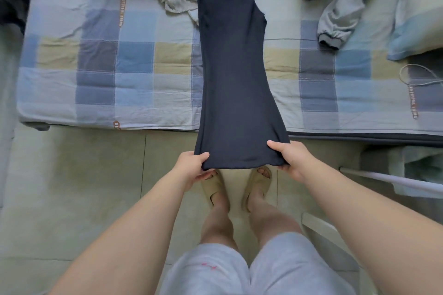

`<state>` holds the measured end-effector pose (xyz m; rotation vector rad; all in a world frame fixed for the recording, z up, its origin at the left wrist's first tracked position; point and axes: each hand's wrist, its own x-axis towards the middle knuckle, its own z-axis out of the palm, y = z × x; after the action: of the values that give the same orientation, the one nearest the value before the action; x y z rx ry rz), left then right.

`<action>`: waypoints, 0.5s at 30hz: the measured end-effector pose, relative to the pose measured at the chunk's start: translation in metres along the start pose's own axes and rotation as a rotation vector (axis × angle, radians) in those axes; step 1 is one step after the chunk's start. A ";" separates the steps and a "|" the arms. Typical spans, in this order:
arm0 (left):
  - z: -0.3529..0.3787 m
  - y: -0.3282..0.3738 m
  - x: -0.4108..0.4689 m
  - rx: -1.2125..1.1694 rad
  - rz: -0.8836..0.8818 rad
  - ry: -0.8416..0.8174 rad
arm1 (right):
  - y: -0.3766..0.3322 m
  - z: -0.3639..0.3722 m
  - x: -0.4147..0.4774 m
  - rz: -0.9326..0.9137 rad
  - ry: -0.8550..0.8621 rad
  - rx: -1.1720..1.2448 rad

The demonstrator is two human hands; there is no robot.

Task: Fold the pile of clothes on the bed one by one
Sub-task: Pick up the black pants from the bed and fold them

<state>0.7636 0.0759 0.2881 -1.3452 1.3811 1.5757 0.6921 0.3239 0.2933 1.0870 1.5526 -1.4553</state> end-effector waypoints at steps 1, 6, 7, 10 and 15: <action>-0.005 -0.004 -0.019 -0.002 0.000 -0.005 | 0.003 -0.003 -0.020 -0.003 0.005 0.008; -0.014 -0.033 -0.091 -0.074 -0.045 -0.029 | 0.023 -0.020 -0.094 -0.027 0.001 0.054; -0.014 -0.042 -0.103 -0.094 -0.051 -0.025 | 0.030 -0.025 -0.107 -0.032 -0.001 0.061; -0.013 -0.067 -0.129 -0.136 -0.050 -0.022 | 0.051 -0.039 -0.133 -0.038 -0.012 0.063; -0.004 -0.117 -0.160 -0.143 -0.059 0.003 | 0.099 -0.068 -0.156 -0.009 -0.042 0.068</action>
<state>0.9156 0.1251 0.4048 -1.4585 1.2387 1.6596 0.8440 0.3766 0.4064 1.0838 1.4899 -1.5372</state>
